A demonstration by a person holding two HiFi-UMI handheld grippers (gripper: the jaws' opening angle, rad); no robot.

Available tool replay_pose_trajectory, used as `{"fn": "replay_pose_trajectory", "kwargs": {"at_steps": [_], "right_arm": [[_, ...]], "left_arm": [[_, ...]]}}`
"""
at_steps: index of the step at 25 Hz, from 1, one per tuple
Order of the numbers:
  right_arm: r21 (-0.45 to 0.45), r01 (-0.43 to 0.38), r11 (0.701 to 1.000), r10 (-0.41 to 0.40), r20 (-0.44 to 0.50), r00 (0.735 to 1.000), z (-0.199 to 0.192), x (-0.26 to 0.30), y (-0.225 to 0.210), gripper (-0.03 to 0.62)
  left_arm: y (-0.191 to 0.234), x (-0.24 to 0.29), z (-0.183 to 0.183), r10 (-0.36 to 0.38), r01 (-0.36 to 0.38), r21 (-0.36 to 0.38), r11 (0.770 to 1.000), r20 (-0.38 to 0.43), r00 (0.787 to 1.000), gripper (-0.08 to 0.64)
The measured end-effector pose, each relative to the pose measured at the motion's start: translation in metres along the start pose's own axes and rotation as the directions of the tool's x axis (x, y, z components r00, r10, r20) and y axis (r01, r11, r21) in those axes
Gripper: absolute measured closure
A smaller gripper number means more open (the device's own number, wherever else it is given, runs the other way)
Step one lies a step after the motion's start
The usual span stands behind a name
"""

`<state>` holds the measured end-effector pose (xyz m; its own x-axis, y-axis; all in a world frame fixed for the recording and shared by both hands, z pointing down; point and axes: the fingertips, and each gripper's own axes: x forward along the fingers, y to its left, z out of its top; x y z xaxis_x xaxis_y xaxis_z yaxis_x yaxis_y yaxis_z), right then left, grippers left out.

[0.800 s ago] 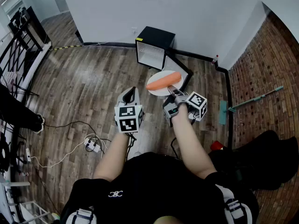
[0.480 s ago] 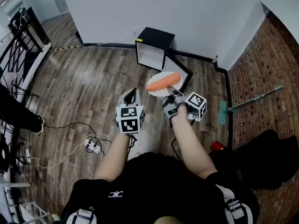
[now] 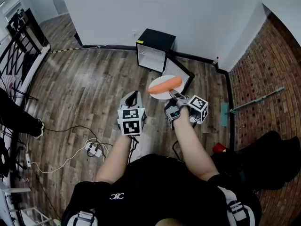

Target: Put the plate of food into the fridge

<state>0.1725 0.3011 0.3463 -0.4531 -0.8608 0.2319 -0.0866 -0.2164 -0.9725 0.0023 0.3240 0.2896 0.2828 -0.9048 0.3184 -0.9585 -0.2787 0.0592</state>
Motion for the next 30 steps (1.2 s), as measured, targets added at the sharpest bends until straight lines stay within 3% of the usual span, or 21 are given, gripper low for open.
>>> {"fn": "replay_pose_trajectory", "kwargs": {"at_steps": [19,23,30], "right_arm": [[0.028,0.030,0.999,-0.032,0.091,0.995,-0.024,0.025,-0.014,0.551],[0.033,0.036,0.999,-0.039,0.098,0.994,-0.016,0.038,-0.019,0.551],[0.035,0.020,0.999,-0.023,0.095,0.995,0.027,0.084,-0.016,0.550]], "left_arm": [[0.063,0.007,-0.030,-0.063,0.062,-0.014,0.998,-0.041,0.997,0.566],[0.071,0.021,-0.034,-0.069,0.066,-0.053,0.996,-0.052,0.996,0.566],[0.074,0.085,-0.019,-0.066,0.064,-0.025,0.998,-0.068,0.996,0.566]]}}
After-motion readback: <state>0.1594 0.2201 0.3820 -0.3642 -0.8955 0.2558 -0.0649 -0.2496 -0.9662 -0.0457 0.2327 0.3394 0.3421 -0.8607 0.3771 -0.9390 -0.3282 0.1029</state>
